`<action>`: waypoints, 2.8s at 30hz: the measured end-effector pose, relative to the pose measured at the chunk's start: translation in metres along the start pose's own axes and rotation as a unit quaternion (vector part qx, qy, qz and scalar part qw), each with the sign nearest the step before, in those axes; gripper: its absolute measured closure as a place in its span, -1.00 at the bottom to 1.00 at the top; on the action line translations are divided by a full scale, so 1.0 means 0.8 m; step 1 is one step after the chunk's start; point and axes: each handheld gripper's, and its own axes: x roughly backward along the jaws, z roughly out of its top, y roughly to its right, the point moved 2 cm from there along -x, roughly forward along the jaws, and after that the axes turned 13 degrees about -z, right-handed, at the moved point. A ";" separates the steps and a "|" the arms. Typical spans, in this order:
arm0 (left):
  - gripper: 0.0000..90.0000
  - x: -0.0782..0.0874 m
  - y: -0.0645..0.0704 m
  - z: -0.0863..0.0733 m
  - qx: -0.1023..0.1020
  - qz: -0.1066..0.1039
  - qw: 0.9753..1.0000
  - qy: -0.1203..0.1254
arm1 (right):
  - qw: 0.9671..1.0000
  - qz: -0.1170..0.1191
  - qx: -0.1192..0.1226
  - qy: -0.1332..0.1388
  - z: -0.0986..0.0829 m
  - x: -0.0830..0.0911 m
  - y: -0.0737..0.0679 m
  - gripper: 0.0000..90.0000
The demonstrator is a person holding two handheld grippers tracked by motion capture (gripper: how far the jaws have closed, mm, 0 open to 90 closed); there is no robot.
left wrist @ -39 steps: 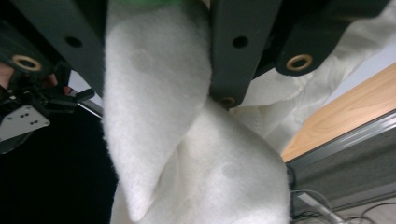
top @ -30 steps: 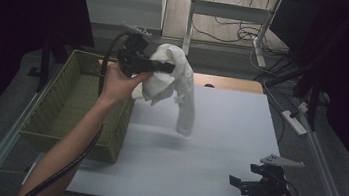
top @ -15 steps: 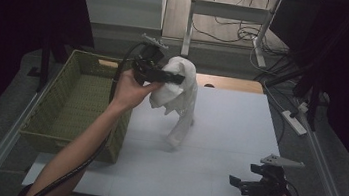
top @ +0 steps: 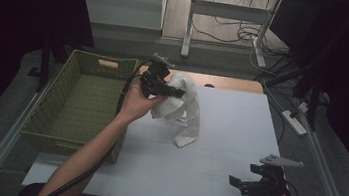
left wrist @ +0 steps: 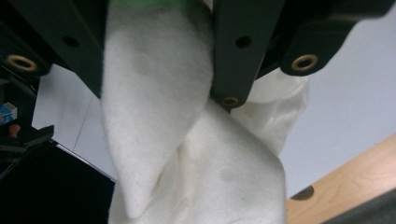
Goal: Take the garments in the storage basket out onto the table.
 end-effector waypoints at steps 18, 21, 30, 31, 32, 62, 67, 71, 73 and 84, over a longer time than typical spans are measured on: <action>0.68 -0.089 -0.043 -0.058 0.054 -0.004 0.998 -0.042 | 1.000 0.003 0.002 -0.004 0.000 -0.001 -0.001 -0.97; 0.66 -0.100 -0.048 -0.068 0.052 0.006 0.997 -0.056 | 1.000 0.003 0.001 -0.003 0.000 -0.001 -0.001 -0.97; 0.58 -0.126 -0.061 -0.098 0.045 0.006 0.997 -0.069 | 1.000 0.004 0.003 -0.006 0.000 -0.002 -0.001 -0.97; 0.58 -0.128 -0.061 -0.100 0.049 0.005 0.997 -0.067 | 1.000 0.004 0.003 -0.006 0.000 -0.002 -0.001 -0.97; 0.57 -0.129 -0.062 -0.102 0.050 0.006 0.996 -0.068 | 1.000 0.004 0.003 -0.006 0.000 -0.002 -0.001 -0.97; -0.80 -0.116 -0.037 -0.103 0.002 0.057 0.997 -0.054 | 1.000 0.005 0.004 -0.012 0.000 -0.003 -0.001 -0.97; -0.90 -0.115 -0.033 -0.102 -0.002 0.050 0.997 -0.054 | 1.000 0.005 0.005 -0.012 0.000 -0.003 -0.002 -0.97; -0.92 -0.110 -0.029 -0.101 -0.002 0.033 0.998 -0.049 | 1.000 0.004 0.006 -0.012 0.000 -0.003 -0.002 -0.97; -0.92 -0.108 -0.027 -0.100 0.001 0.025 0.999 -0.046 | 1.000 0.004 0.006 -0.012 0.000 -0.003 -0.002 -0.97; -0.96 -0.091 -0.018 -0.099 -0.001 -0.005 0.999 -0.035 | 1.000 0.004 0.007 -0.011 0.000 -0.003 -0.002 -0.97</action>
